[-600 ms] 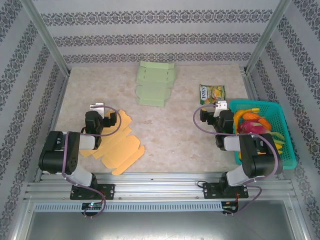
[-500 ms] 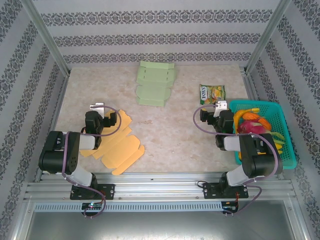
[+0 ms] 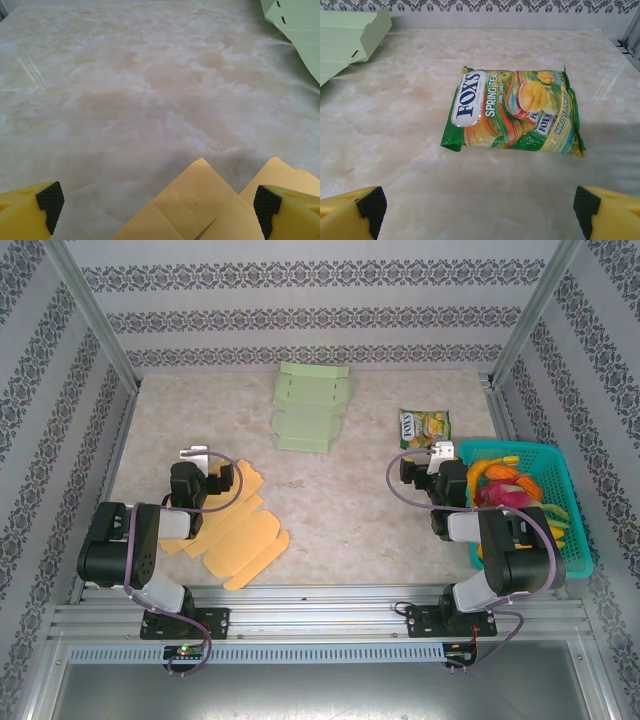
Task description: Fold the paper box
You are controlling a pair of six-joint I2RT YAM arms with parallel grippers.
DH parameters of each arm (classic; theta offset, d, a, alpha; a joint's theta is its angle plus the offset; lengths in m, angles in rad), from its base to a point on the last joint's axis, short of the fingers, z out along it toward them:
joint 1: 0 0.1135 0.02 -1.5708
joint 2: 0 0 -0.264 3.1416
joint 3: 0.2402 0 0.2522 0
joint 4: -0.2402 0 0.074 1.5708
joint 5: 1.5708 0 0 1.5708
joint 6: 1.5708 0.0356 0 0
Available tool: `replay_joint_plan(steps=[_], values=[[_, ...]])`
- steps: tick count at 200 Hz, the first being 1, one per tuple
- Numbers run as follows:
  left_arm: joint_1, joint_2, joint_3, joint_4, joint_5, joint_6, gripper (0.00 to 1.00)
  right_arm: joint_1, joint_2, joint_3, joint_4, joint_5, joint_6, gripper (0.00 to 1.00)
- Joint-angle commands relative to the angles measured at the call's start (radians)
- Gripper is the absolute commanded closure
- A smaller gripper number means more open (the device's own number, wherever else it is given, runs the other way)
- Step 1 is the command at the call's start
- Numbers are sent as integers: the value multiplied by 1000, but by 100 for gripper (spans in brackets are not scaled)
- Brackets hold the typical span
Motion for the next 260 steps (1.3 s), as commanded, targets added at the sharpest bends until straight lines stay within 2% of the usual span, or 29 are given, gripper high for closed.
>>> replay_joint_plan(steps=[1,157,171,245,260], values=[[-9,-4,0,16,-12,8,0,-12,0,12,25,24,-4,2],[-7,-3,0,16,-12,8,0,-13,0,12,24,24,-4,2],[3,-5,8,2,18,3,0,-13,1,12,24,24,-4,2],[9,-4,9,3,27,5,0,-23,2,19,15,8,5,2],[-1,-38,20,-40,21,17,0,-16,-3,11,28,24,-3,2]])
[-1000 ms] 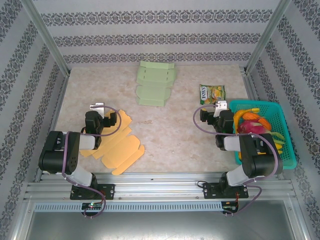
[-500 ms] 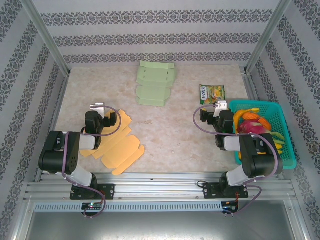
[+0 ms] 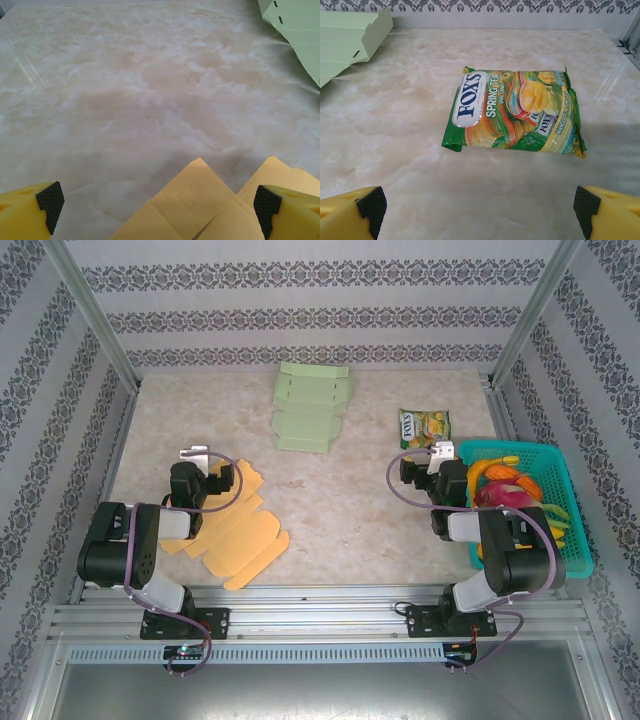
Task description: Fold the paper box
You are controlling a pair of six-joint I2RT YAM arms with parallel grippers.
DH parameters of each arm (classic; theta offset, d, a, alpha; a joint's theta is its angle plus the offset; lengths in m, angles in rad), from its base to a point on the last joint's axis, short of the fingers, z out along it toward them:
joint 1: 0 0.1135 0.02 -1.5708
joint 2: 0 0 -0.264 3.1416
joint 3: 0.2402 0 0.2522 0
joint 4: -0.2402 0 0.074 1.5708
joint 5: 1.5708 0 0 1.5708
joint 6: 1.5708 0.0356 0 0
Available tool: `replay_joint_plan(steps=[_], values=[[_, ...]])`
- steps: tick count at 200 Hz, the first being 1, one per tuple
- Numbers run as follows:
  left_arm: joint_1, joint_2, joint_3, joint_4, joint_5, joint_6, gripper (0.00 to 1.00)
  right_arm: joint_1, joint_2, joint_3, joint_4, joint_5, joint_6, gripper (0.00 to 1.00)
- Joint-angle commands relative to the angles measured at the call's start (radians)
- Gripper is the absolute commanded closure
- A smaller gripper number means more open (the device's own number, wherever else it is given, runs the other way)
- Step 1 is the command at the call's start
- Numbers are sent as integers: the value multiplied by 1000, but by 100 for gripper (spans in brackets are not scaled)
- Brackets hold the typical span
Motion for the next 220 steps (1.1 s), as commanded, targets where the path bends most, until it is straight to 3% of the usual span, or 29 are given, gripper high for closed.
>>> replay_joint_plan(steps=[1,28,53,67,88,100,117,134,171,220], values=[[-5,-43,19,-44,6,17,0,-14,-3,10,27,31,-3,2],[-12,-188,60,-270,-110,-65,0,9,-116,-17,-22,144,10,2],[-12,-196,161,-467,-79,-128,0,34,-189,16,-149,225,12,2],[-16,-214,186,-518,-70,-134,0,66,-212,36,-206,293,6,2],[-14,-275,181,-540,-166,-252,0,128,-259,94,-319,368,1,2],[-14,-303,201,-599,-219,-328,0,155,-292,138,-396,319,30,2],[-13,-328,247,-680,-210,-369,0,209,-298,225,-511,243,56,2],[-14,-377,284,-772,-165,-453,0,283,-244,333,-620,237,45,2],[-47,-502,235,-788,-45,-641,0,389,-27,575,-794,185,56,2],[-173,-480,266,-848,-94,-619,0,501,313,930,-940,123,6,2]])
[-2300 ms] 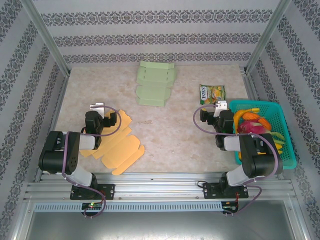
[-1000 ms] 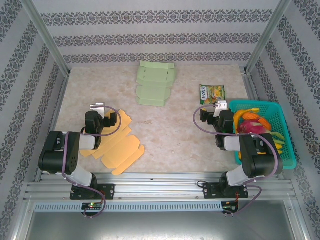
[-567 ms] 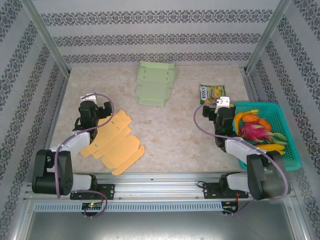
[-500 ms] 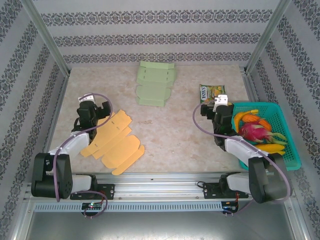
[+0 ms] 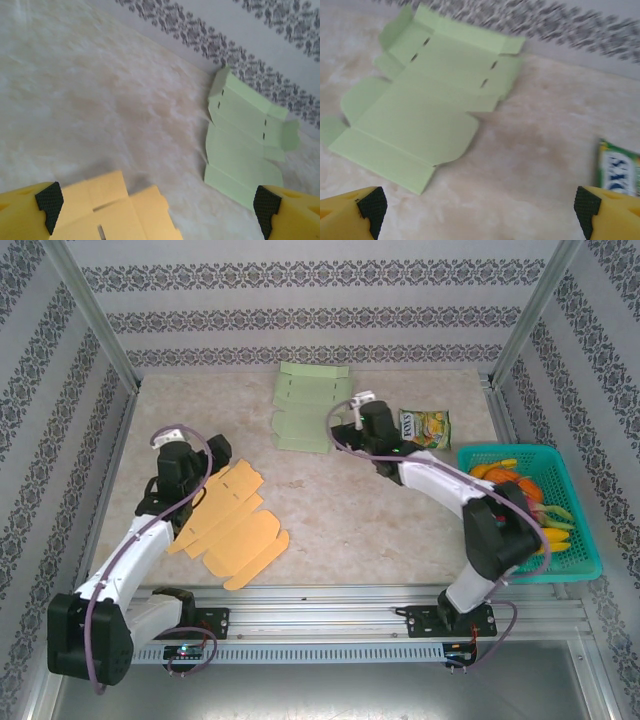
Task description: Fold the paper box
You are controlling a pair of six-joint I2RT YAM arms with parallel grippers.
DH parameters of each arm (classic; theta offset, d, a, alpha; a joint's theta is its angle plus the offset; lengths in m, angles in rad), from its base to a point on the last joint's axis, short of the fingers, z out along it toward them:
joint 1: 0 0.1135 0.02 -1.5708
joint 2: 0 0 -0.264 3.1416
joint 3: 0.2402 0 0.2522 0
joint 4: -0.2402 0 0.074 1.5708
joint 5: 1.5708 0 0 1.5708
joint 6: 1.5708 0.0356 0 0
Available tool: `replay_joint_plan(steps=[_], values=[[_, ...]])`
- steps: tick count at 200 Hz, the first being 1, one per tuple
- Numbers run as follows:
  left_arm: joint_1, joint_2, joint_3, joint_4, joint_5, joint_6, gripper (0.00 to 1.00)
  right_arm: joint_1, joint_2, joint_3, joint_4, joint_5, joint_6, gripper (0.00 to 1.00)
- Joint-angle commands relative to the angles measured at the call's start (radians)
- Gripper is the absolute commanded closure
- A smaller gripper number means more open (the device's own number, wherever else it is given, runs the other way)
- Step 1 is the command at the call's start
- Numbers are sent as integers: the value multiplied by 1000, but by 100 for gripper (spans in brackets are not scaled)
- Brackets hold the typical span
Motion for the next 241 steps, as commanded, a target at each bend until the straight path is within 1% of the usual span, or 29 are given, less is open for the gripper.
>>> replay_joint_plan(steps=[1,26,50,66,79,111,144,150,158,187,203,221,241], values=[[-41,25,20,-65,-3,-24,0,42,138,164,-139,-63,-24,2],[-49,68,-3,-27,-7,-26,0,73,301,340,-202,-96,5,2],[-50,88,-20,24,-10,-38,0,89,436,513,-292,-162,46,2],[-51,101,-18,42,-13,-51,0,94,504,616,-352,-182,66,2],[-51,106,-19,51,-30,-65,0,97,539,666,-374,-182,78,2],[-50,99,-34,80,-70,-87,0,100,603,732,-407,-181,92,2],[-51,87,-50,104,-66,-101,0,104,671,782,-422,-162,112,2],[-50,85,-51,103,-65,-102,0,102,687,815,-468,-161,112,2],[-50,81,-50,101,-63,-102,0,102,701,841,-486,-161,111,2],[-50,65,-60,95,-54,-103,0,98,719,867,-509,-172,131,2],[-53,56,-72,98,-44,-110,0,90,719,866,-518,-191,174,2],[-51,46,-86,104,-34,-120,0,75,732,866,-525,-253,243,2],[-50,32,-101,107,-30,-124,0,67,751,867,-534,-282,288,2]])
